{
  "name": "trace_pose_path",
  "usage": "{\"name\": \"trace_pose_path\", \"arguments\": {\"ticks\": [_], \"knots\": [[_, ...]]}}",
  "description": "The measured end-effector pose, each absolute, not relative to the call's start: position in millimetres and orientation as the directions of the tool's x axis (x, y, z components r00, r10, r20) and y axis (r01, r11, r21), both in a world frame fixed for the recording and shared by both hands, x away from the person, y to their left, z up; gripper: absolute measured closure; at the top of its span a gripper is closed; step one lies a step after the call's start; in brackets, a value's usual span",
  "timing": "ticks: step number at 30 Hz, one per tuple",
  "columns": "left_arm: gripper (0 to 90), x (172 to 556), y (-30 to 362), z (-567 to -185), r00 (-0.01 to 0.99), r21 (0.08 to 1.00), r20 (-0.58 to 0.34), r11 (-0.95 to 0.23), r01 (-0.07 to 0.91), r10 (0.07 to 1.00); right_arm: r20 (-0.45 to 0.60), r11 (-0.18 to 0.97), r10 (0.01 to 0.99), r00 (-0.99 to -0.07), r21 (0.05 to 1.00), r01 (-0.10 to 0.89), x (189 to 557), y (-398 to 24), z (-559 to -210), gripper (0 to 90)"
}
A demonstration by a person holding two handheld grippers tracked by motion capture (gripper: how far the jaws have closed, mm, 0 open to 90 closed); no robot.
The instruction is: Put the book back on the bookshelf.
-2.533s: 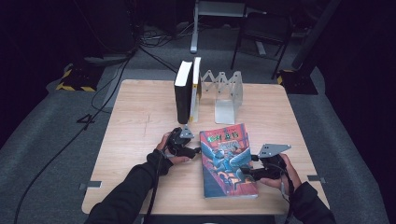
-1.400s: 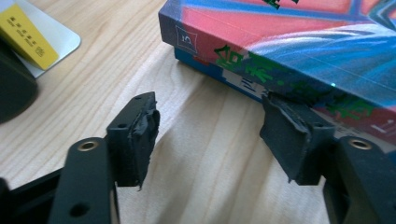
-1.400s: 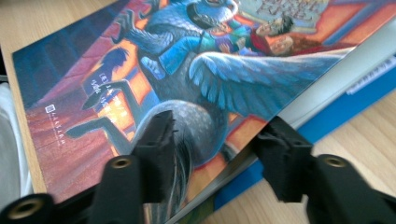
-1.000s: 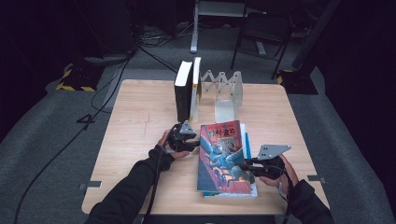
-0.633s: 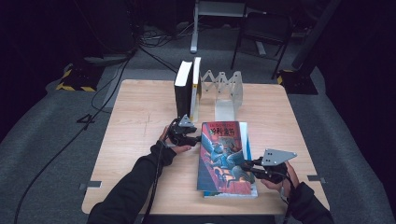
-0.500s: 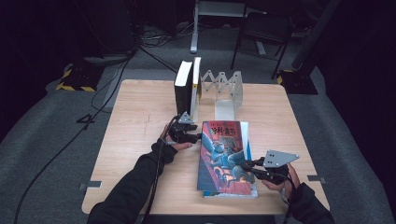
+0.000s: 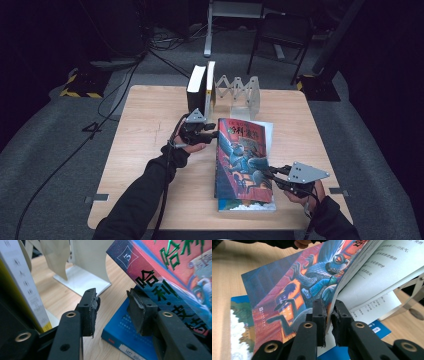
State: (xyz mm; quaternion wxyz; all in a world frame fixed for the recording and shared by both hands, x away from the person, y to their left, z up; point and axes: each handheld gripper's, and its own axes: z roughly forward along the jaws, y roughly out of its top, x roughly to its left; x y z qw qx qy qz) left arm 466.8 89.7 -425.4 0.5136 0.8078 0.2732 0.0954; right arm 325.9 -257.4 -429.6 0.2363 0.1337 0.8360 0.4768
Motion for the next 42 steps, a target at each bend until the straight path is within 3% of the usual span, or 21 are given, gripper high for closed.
{"name": "trace_pose_path", "arguments": {"ticks": [9, 21, 29, 33, 42], "knots": [[67.8, 453.7, 92.6, -399.6, 0.869, 0.92, -0.07, -0.306, 0.246, 0.489, -0.364, 0.515, 0.475, -0.801, 0.853, -0.082, 321.0, -253.0, -430.7, 82.6], [68.9, 438.9, 86.5, -365.5, 0.9, 0.943, -0.026, -0.287, 0.166, 0.435, -0.411, 0.51, 0.537, -0.736, 0.854, -0.105, 320.9, -255.2, -430.2, 84.8], [64.1, 430.6, 96.7, -374.3, 0.891, 0.944, -0.017, -0.285, 0.164, 0.454, -0.433, 0.502, 0.531, -0.728, 0.853, -0.141, 302.6, -257.9, -432.6, 85.9], [63.6, 427.6, 102.2, -378.1, 0.902, 0.951, -0.056, -0.253, 0.179, 0.429, -0.438, 0.495, 0.542, -0.718, 0.856, -0.149, 293.3, -258.2, -437.0, 86.2], [68.5, 441.6, 93.5, -380.7, 0.91, 0.942, -0.095, -0.26, 0.214, 0.403, -0.448, 0.501, 0.541, -0.712, 0.851, -0.155, 292.8, -257.7, -437.8, 86.1]]}}
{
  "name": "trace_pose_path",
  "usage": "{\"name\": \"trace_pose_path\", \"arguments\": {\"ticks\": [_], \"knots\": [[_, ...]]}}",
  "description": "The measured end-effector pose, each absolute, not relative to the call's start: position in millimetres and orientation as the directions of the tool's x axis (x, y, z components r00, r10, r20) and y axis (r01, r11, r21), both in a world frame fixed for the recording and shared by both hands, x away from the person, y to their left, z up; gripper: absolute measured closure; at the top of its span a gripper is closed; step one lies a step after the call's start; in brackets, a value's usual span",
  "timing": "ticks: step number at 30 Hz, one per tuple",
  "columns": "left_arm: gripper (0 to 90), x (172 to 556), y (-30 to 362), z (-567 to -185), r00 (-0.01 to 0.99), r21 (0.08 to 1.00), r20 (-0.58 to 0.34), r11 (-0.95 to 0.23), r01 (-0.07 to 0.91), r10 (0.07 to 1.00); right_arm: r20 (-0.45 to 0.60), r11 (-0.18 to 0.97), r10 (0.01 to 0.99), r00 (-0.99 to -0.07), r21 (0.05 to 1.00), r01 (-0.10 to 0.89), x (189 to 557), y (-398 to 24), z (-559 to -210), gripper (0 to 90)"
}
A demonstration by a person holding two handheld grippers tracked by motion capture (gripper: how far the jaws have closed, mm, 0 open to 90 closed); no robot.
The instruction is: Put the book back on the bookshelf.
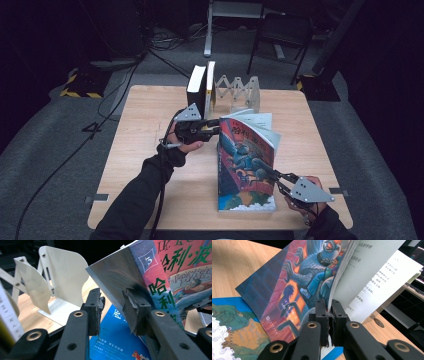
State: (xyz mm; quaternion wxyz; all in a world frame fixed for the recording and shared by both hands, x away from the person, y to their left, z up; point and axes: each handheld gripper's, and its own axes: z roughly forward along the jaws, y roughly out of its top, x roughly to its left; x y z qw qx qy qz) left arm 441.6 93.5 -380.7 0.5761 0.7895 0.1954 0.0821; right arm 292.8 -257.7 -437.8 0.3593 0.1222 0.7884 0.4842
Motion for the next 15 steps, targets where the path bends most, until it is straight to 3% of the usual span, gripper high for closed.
{"name": "trace_pose_path", "arguments": {"ticks": [9, 12, 15], "knots": [[69.6, 436.7, 90.6, -350.3, 0.955, 0.967, -0.076, -0.211, 0.14, 0.286, -0.522, 0.53, 0.532, -0.666, 0.819, -0.218, 298.4, -245.3, -433.5, 86.4], [69.2, 426.1, 90.4, -343.4, 0.951, 0.965, -0.022, -0.241, 0.1, 0.309, -0.486, 0.511, 0.557, -0.673, 0.84, -0.183, 301.5, -243.4, -435.5, 86.5], [65.0, 420.8, 94.5, -344.1, 0.952, 0.966, -0.026, -0.239, 0.103, 0.305, -0.479, 0.507, 0.563, -0.674, 0.844, -0.175, 301.2, -244.2, -436.8, 86.5]]}}
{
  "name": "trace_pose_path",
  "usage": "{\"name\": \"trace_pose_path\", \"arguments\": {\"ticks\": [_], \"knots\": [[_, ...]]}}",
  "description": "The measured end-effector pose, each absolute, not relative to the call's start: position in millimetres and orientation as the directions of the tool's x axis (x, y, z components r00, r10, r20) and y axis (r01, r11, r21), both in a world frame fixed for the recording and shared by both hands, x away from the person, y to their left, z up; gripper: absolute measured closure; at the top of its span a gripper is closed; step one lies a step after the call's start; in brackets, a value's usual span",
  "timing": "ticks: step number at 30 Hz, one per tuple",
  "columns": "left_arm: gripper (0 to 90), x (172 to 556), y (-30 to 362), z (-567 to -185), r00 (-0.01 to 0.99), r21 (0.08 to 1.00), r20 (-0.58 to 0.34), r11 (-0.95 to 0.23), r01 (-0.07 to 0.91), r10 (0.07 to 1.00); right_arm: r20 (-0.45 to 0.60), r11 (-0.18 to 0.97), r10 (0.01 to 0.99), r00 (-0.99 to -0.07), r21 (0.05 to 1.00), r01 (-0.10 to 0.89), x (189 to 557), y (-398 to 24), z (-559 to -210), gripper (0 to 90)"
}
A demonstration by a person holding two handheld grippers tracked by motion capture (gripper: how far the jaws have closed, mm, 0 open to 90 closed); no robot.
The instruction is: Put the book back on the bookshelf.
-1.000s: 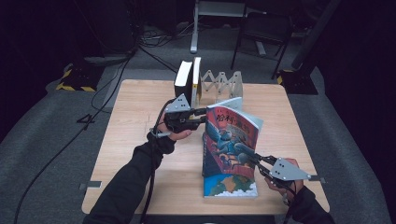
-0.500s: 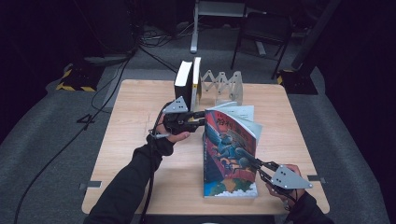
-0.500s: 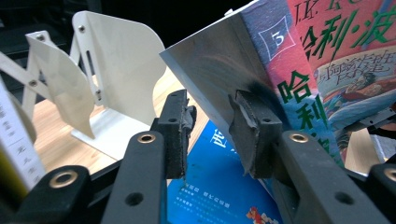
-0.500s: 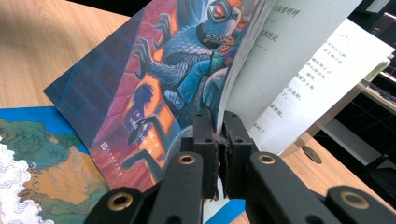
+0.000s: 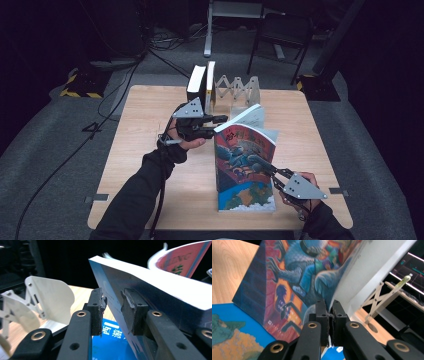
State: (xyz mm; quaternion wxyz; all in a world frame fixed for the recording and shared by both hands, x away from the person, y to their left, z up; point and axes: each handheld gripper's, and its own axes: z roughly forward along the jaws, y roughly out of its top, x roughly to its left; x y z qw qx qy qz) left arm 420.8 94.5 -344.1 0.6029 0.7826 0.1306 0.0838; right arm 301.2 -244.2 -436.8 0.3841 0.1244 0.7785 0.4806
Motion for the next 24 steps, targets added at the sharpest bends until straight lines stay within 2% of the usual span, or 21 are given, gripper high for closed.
{"name": "trace_pose_path", "arguments": {"ticks": [4, 12, 21, 24], "knots": [[64.1, 409.7, 96.9, -346.2, 0.945, 0.958, 0.017, -0.275, 0.078, 0.326, -0.458, 0.505, 0.567, -0.685, 0.85, -0.151, 297.2, -249.8, -439.9, 86.6], [55.3, 396.3, 110.2, -368.0, 0.936, 0.948, 0.014, -0.302, 0.1, 0.353, -0.46, 0.505, 0.563, -0.687, 0.849, -0.154, 294.3, -251.5, -441.6, 86.6], [50.2, 386.2, 111.9, -393.4, 0.947, 0.914, 0.005, -0.386, 0.126, 0.322, -0.462, 0.504, 0.554, -0.692, 0.848, -0.163, 292.4, -252.5, -442.4, 86.6], [44.9, 382.0, 109.0, -403.2, 0.947, 0.891, 0.014, -0.433, 0.133, 0.32, -0.464, 0.504, 0.554, -0.691, 0.848, -0.166, 291.9, -252.8, -442.8, 86.7]]}}
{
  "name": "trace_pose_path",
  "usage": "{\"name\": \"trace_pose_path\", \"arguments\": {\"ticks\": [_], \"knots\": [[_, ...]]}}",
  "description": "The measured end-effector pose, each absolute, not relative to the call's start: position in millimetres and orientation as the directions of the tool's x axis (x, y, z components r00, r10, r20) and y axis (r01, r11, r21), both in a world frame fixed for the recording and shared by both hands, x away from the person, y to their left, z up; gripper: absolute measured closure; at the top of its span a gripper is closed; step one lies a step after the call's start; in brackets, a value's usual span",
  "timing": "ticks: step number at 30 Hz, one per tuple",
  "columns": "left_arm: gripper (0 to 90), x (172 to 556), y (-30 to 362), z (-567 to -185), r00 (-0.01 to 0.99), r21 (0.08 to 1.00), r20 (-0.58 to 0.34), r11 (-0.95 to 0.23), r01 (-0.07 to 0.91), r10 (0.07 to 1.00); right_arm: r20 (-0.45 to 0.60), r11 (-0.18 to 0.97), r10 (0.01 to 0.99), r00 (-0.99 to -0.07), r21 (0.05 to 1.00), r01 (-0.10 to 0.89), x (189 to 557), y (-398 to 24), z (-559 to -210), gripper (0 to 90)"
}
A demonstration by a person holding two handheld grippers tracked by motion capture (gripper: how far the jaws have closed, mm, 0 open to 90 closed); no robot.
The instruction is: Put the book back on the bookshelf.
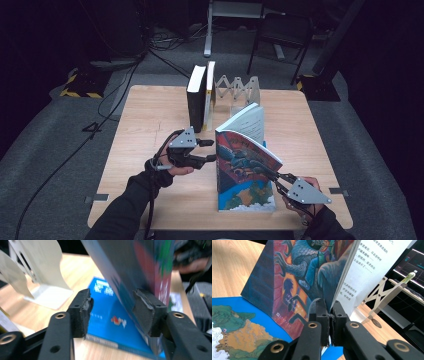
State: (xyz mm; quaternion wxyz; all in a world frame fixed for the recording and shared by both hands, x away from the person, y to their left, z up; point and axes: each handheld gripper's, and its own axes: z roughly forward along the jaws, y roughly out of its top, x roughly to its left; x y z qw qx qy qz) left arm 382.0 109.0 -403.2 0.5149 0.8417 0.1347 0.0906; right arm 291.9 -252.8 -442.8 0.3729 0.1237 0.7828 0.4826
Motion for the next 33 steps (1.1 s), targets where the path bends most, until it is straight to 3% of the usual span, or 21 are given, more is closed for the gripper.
{"name": "trace_pose_path", "arguments": {"ticks": [5, 13, 20, 29, 33], "knots": [[43.0, 369.6, 108.3, -422.8, 0.958, 0.844, 0.009, -0.516, 0.145, 0.285, -0.467, 0.504, 0.549, -0.693, 0.847, -0.17, 291.3, -253.6, -443.3, 86.6], [32.4, 346.0, 99.7, -435.8, 0.972, 0.83, -0.026, -0.537, 0.152, 0.234, -0.471, 0.506, 0.546, -0.692, 0.844, -0.175, 291.2, -253.2, -443.2, 86.6], [27.9, 344.0, 66.7, -434.6, 0.946, 0.883, -0.034, -0.433, 0.18, 0.324, -0.473, 0.506, 0.545, -0.692, 0.844, -0.178, 292.0, -252.8, -443.0, 86.5], [47.5, 363.5, 60.3, -422.4, 0.913, 0.915, -0.017, -0.361, 0.178, 0.408, -0.471, 0.504, 0.546, -0.693, 0.845, -0.177, 294.1, -253.1, -441.8, 86.2], [51.0, 367.0, 60.3, -417.6, 0.914, 0.917, 0.004, -0.366, 0.159, 0.407, -0.472, 0.505, 0.546, -0.692, 0.845, -0.178, 294.5, -253.0, -441.5, 85.8]]}}
